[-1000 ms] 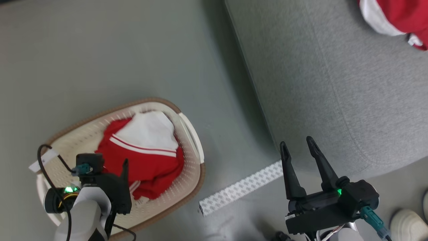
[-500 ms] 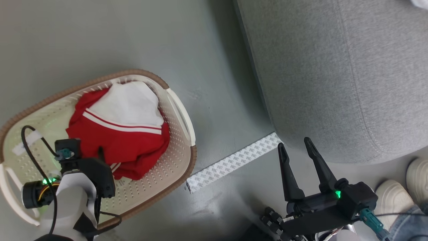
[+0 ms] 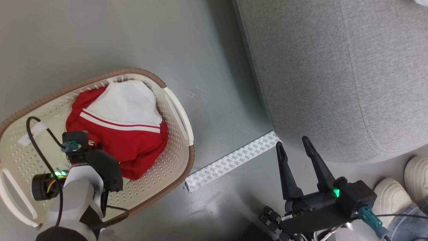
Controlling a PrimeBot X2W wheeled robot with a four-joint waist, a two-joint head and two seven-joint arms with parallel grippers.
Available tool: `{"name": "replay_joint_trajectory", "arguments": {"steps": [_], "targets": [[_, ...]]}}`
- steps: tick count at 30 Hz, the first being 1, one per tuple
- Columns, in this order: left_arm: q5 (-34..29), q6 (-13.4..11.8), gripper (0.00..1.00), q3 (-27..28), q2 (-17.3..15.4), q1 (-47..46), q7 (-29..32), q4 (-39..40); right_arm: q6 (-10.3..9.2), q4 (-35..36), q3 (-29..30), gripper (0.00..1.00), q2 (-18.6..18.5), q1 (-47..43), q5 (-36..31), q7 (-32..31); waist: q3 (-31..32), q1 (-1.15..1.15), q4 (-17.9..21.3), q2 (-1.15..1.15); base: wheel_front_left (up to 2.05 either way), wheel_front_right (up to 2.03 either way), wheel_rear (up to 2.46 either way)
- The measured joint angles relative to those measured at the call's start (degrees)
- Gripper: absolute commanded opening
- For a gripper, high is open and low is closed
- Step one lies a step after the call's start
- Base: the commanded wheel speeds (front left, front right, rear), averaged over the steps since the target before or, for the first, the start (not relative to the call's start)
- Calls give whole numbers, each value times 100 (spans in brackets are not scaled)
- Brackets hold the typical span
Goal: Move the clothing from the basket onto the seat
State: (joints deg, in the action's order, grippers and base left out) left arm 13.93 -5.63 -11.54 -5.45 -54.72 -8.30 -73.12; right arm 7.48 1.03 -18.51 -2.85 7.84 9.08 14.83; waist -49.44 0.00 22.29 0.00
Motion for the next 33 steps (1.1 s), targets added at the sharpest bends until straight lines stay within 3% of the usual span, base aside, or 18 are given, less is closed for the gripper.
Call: {"name": "replay_joint_trajectory", "arguments": {"steps": [8, 14, 16, 20, 24, 28, 33], "targets": [[553, 108, 0, 291, 233, 198, -223, -36, 0, -288, 2, 100, 1, 149, -20, 1, 523, 0, -56, 0, 0, 0, 0], [803, 528, 0, 233, 247, 664, -504, 5, 0, -553, -41, 100, 5, 205, -63, 1, 1035, 0, -159, 0, 0, 0, 0], [1013, 843, 0, -27, 242, 941, -589, 244, 0, -766, -75, 100, 18, 202, -132, -2, 1421, 0, -244, -1, 0, 0, 0], [1516, 914, 0, -356, 243, 1215, -622, 625, 0, -981, -36, 100, 14, 125, -204, -127, 1846, -1, -343, 0, 0, 0, 0], [2168, 734, 0, -1048, 247, 1502, -626, 1317, 0, -1195, -65, 100, 20, -59, -272, -280, 2442, -1, -499, -1, 0, 0, 0], [2926, 266, 0, -1866, 252, 1695, -514, 2246, 0, -1292, 59, 100, 18, -511, -302, -432, 3225, -1, -739, -1, 0, 0, 0], [3164, -25, 0, -2339, 250, 1703, -414, 2771, 0, -1237, 55, 100, 19, -822, -258, -533, 3837, -2, -949, -1, 0, 0, 0]]}}
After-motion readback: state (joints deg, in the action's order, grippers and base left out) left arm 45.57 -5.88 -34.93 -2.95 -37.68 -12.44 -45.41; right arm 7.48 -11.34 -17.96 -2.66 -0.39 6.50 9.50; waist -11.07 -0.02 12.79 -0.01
